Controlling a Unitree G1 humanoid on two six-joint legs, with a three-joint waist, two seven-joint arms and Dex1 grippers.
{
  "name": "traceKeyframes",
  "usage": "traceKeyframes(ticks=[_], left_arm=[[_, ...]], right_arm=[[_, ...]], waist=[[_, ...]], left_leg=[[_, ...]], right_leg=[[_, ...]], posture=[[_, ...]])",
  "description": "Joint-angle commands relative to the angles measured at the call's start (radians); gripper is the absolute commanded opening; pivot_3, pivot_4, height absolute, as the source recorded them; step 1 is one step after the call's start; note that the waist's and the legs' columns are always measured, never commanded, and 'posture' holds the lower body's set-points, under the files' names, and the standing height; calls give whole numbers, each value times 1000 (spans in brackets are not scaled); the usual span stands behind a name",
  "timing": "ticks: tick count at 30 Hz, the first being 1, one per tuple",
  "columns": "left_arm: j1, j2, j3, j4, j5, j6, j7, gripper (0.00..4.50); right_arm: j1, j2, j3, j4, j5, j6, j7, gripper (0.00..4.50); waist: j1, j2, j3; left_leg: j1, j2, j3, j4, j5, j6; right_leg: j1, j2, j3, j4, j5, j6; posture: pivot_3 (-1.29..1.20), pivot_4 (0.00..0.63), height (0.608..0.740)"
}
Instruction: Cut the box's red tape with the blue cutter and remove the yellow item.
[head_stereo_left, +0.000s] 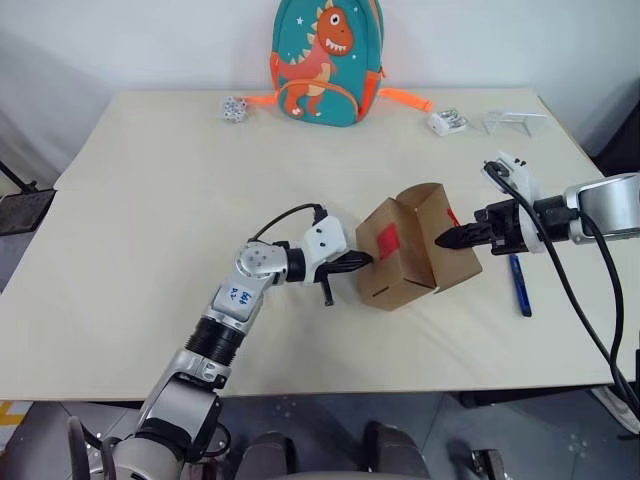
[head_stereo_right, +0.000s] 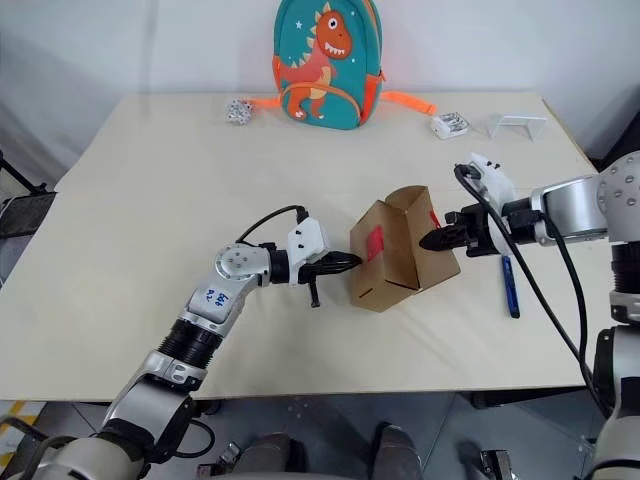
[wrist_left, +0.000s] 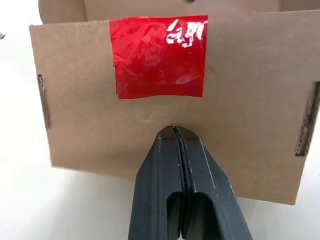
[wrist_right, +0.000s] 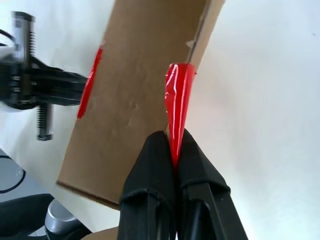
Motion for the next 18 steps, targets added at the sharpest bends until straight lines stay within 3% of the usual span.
traceKeyframes(ticks=[1, 10, 18], left_arm=[[-11, -39, -28, -17, 5, -7, 8, 0], [30, -30, -13, -54, -2, 7, 16, 0], [93, 25, 15, -132, -33, 62, -22, 0]], right_arm=[[-7, 15, 2, -41, 116, 5, -76, 14], [-38, 15, 33, -48, 252, 5, -292, 14], [-30, 9, 25, -89, 341, 5, -396, 14]], waist=[[8, 0, 0], [12, 0, 0], [9, 0, 0]], left_leg=[[0, 0, 0, 0, 0, 0], [-2, 0, -1, 1, 0, 1], [-5, 0, -2, 2, -1, 1]], right_leg=[[0, 0, 0, 0, 0, 0], [0, 0, -1, 0, 0, 0], [-2, 0, -3, -1, 0, 0]], posture=[[0, 150, 740], [0, 150, 740], [0, 150, 740]])
